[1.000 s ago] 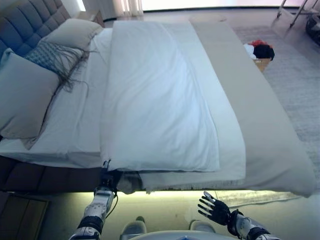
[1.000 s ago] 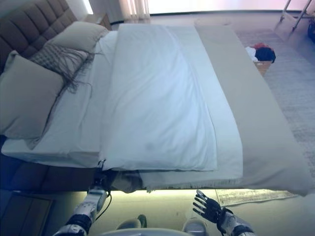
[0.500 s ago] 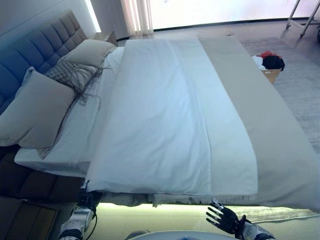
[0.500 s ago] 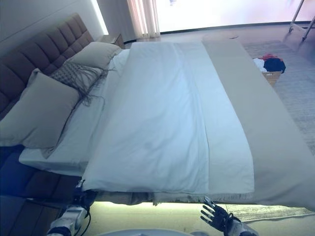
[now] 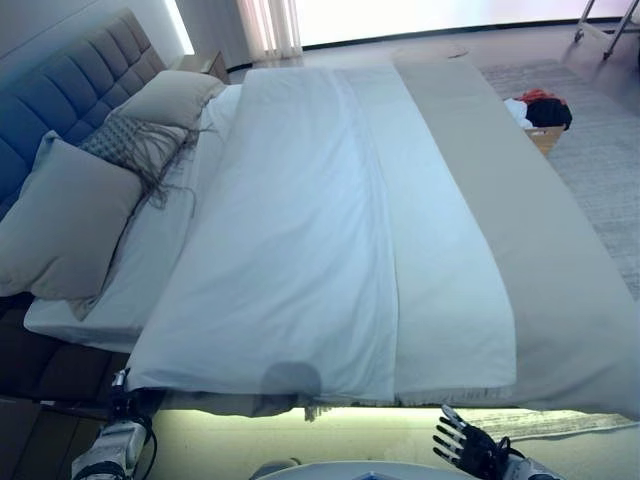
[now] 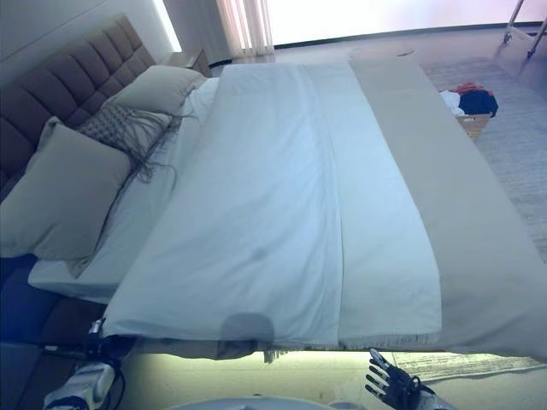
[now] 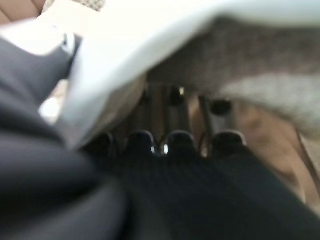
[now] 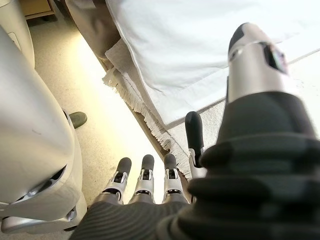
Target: Make the bed neatly
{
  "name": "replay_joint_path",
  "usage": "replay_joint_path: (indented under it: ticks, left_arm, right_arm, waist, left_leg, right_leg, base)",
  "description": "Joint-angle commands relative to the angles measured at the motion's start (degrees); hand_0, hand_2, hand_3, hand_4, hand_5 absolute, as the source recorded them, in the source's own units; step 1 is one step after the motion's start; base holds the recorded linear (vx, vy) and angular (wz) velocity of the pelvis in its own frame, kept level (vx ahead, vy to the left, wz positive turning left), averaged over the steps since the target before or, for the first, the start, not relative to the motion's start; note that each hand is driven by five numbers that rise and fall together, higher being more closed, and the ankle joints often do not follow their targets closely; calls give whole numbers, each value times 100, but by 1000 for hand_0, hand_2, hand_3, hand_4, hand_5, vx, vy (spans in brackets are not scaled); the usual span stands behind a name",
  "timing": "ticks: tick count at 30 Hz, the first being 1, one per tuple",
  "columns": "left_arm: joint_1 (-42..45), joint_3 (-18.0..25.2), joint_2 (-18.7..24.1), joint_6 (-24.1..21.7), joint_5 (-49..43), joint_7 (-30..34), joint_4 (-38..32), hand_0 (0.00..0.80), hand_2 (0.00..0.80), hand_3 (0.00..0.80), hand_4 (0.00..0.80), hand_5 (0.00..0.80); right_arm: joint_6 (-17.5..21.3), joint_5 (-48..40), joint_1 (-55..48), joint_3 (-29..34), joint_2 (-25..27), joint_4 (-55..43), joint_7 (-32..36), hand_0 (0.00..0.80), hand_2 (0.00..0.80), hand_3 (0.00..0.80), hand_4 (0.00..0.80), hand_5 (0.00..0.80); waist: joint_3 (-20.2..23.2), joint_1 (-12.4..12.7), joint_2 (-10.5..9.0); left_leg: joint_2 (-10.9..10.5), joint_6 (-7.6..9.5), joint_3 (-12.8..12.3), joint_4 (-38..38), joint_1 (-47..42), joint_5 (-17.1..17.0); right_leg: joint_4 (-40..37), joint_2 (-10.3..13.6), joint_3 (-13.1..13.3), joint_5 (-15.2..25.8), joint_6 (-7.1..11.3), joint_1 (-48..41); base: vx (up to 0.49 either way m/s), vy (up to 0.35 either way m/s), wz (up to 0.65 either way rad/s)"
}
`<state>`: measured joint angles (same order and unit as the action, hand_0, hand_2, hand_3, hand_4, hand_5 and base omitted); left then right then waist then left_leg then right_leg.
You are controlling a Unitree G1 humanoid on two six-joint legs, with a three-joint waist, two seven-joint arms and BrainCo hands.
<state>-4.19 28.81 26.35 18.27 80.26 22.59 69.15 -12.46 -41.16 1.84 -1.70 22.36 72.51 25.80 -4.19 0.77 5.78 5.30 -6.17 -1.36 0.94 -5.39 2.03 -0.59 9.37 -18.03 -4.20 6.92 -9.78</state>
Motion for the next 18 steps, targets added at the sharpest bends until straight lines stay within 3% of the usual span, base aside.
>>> replay_joint_path:
  ticks: [1,5,8,18]
  left_arm:
    - [558,1222,1484,-654,853,5,173,800,800,800,800,800]
    - [647,1412,1742,-645,1055,-173,144,800,800,800,800,800]
    - [635,1351,1646,-589,1047,-160,77,800,800,800,800,800]
    - [304,488,466,-771,1202,-89,-461,800,800,800,800,800]
  right_arm:
    - [185,-117,8,148,-74,136,198,0,0,0,0,0]
    - [187,-226,-8,91,-109,48,232,0,0,0,0,0]
    - [149,-239,-3,70,-103,23,185,0,0,0,0,0]
    - [238,-259,67,4,-117,-241,167,0,0,0,0,0]
  waist:
    - [-186,604,-197]
    - [-155,652,-240]
    - [-175,692,-262]
    - [-518,786,-404]
  left_leg:
    - [-165,71,16,258,319,-100]
    - [-156,98,-5,241,316,-88]
    - [-159,111,18,292,361,-75]
    - [-127,99,135,764,732,18]
  right_leg:
    - [600,504,-192,85,61,292]
    - [528,489,-194,118,94,275]
    - [552,484,-201,115,82,293]
    - [905,538,-283,4,-4,513]
  base:
    - [10,-4,5]
    - [2,-1,3]
    - [0,0,0]
    - [-54,35,8]
